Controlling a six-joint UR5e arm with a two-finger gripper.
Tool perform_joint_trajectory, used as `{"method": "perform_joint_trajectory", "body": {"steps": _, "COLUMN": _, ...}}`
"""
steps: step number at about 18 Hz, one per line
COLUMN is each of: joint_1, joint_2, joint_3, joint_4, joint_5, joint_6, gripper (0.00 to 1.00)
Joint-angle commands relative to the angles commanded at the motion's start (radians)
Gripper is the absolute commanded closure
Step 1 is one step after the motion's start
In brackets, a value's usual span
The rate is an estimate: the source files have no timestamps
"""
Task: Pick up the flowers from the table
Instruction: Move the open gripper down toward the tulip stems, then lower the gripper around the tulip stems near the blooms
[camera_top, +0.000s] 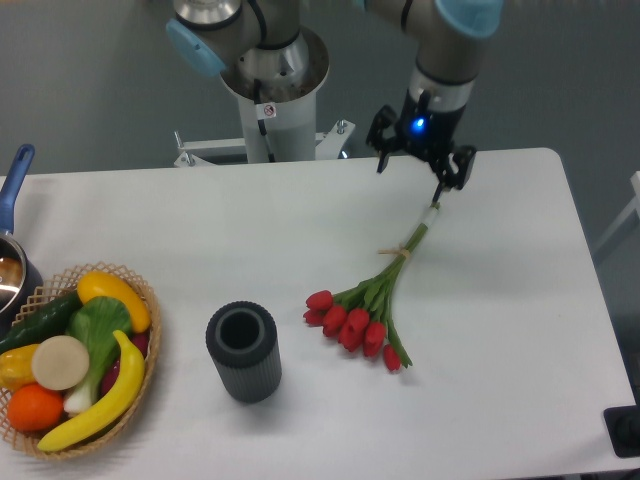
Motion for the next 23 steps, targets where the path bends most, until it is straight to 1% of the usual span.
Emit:
{"method": "perform_joint_trajectory", "body": {"steps": 1, "joint_1": -0.003, "joint_2": -0.011, "joint_3": -0.018, "joint_4": 0.043, "joint_5": 0.0, "joint_6": -0.016, "gripper": 0.0}}
{"method": "perform_joint_trajectory", "body": {"steps": 2, "joint_1": -0.005, "joint_2": -0.018, "joint_3": -0.031, "joint_4": 0.074, "joint_5": 0.0, "joint_6": -0.022, "gripper": 0.0}}
{"method": "perform_joint_trajectory", "body": {"steps": 5, "joint_1": -0.034, "joint_2": -0.057, "joint_3": -0.032, "joint_4": 0.092, "joint_5": 0.003, "joint_6": -0.043, "gripper": 0.0}}
{"method": "perform_joint_trajectory", "body": {"steps": 6, "joint_1": -0.035, "joint_2": -0.075, "joint_3": -0.023, "joint_4": 0.099, "joint_5": 0.006, "joint_6": -0.046, "gripper": 0.0}}
{"method": "perform_joint_trajectory", "body": {"steps": 7, "joint_1": -0.041, "joint_2": -0.116, "joint_3": -0.008, "joint_4": 0.106, "joint_5": 0.012, "joint_6": -0.048, "gripper": 0.0}}
{"method": "perform_joint_trajectory", "body": {"steps": 9, "joint_1": -0.048, "joint_2": -0.164, "joint_3": -0.003, "joint_4": 0.138, "joint_5": 0.055, "joint_6": -0.049, "gripper": 0.0}}
{"method": "perform_joint_trajectory", "body": {"steps": 11, "joint_1": -0.069, "joint_2": -0.193, "joint_3": -0.003, "joint_4": 0.177, "joint_5": 0.074, "joint_6": -0.056, "gripper": 0.0}}
{"method": "perform_joint_trajectory", "body": {"steps": 14, "joint_1": -0.075, "joint_2": -0.232, "joint_3": 0.006, "joint_4": 0.186, "joint_5": 0.072, "joint_6": -0.062, "gripper": 0.0}}
{"method": "perform_joint_trajectory", "body": {"steps": 18, "joint_1": -0.094, "joint_2": -0.256, "joint_3": 0.007, "joint_4": 0.195, "joint_5": 0.071, "joint_6": -0.089, "gripper": 0.0}}
{"method": "perform_joint_trajectory", "body": {"steps": 21, "joint_1": -0.103, "joint_2": -0.285, "joint_3": 0.009, "joint_4": 0.238, "joint_5": 0.069, "joint_6": -0.106, "gripper": 0.0}}
{"method": "perform_joint_trajectory", "body": {"steps": 23, "joint_1": -0.107, "joint_2": -0.295, "joint_3": 0.009, "joint_4": 0.251, "joint_5": 0.069, "joint_6": -0.111, "gripper": 0.0}}
